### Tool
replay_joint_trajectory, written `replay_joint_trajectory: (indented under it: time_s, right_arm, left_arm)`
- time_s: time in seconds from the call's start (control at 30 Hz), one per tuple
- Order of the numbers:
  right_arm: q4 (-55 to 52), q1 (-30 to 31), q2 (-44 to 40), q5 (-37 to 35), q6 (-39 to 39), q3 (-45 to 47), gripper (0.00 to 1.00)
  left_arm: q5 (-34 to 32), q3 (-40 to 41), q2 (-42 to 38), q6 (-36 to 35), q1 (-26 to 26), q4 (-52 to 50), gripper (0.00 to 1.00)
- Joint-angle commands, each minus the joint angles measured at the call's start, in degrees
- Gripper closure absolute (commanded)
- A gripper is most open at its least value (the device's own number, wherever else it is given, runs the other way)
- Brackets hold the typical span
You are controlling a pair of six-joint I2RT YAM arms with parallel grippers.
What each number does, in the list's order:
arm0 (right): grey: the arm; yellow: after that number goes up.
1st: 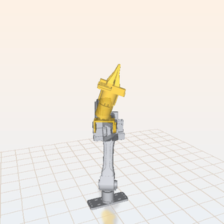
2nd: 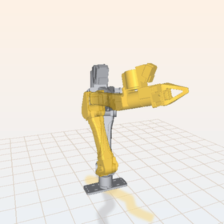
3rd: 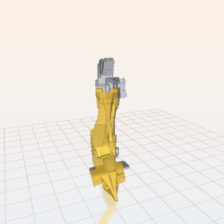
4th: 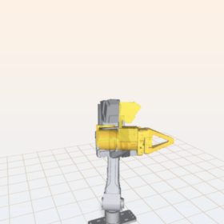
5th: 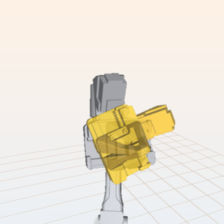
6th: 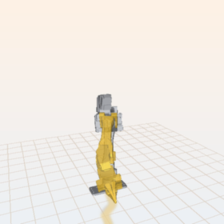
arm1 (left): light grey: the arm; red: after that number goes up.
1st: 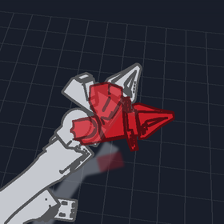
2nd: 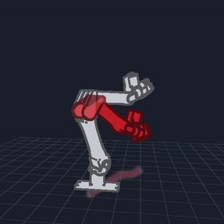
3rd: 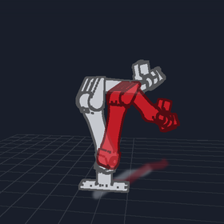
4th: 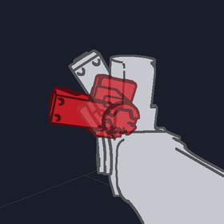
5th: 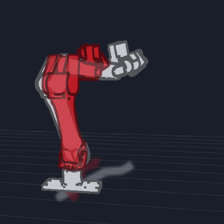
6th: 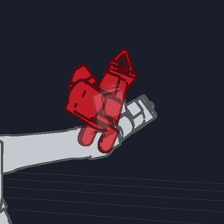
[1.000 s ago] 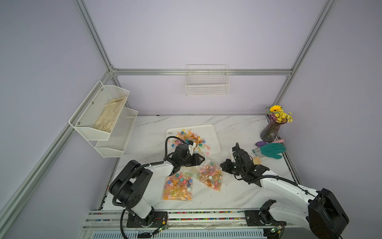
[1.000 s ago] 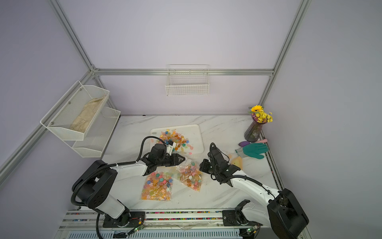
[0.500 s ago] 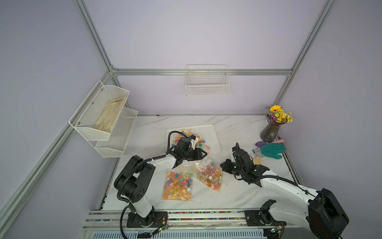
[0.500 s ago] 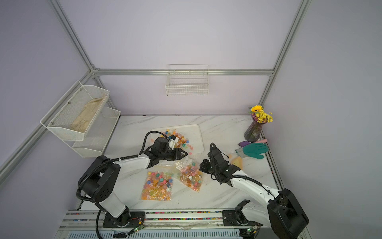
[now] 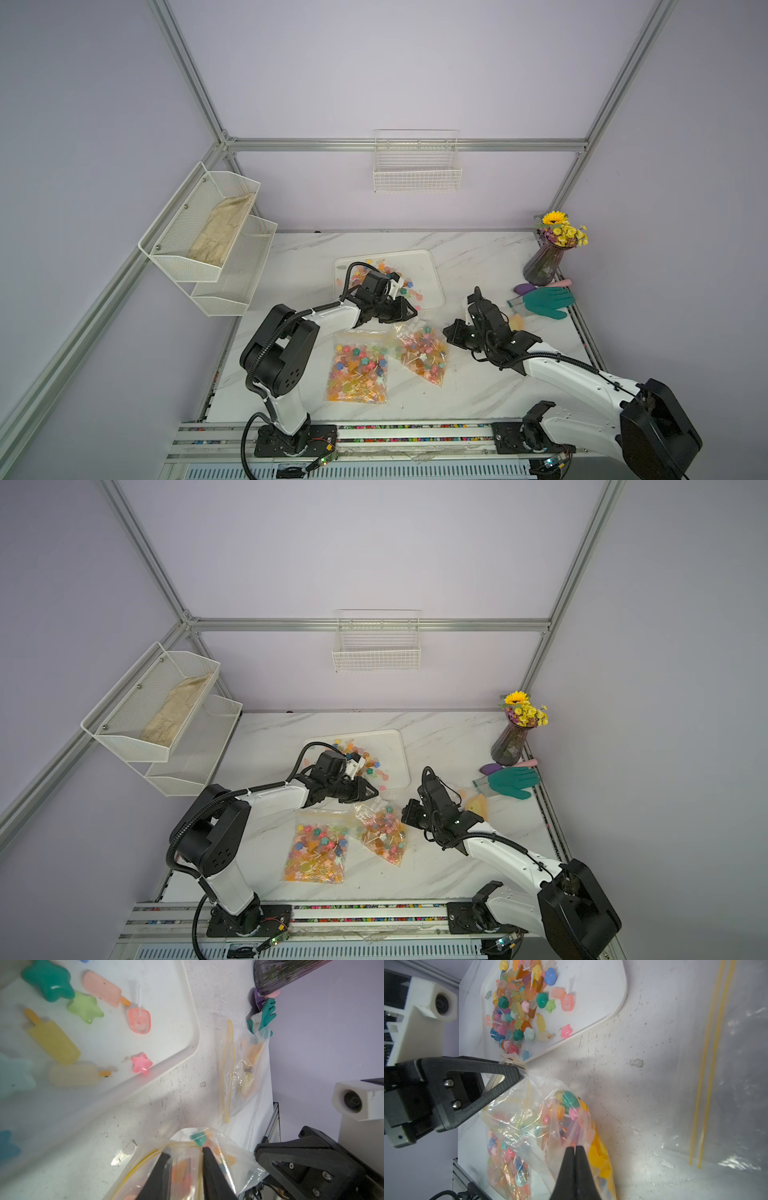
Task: Pour candies out of the ziploc bag
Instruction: Pick up the ziploc bag from the center of the board.
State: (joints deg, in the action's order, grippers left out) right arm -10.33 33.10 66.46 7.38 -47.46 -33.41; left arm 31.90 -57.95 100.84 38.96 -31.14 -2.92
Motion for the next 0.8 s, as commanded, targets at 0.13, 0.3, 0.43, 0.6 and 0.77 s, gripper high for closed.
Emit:
replay_joint_trajectory:
  time_s: [0.13, 0.3, 0.43, 0.6, 0.77]
  right_arm:
    - [0.6, -0.1, -1.7, -0.8, -0.3, 0.9, 1.00]
    - [0.5, -0.1, -2.0, -0.9, -0.3, 1.0, 1.00]
    - [0.5, -0.1, -2.0, -1.0, -0.4, 1.1, 1.00]
    - [0.5, -0.1, -2.2, -1.0, -0.4, 1.2, 1.00]
    - [0.6, 0.0, -2.5, -1.0, -0.5, 1.4, 1.00]
  left_arm:
    - [2.3, -7.1, 1.0, -1.3, 0.3, -0.7, 0.71]
    - [2.2, -8.5, 1.4, -1.2, 0.4, -1.8, 0.64]
    - [1.5, -10.2, 2.5, -1.5, 0.4, -4.5, 0.65]
    - [1.4, -11.5, 3.5, -1.5, 0.4, -5.7, 0.70]
    - [1.7, -12.2, 3.9, -1.4, 0.3, -5.9, 0.79]
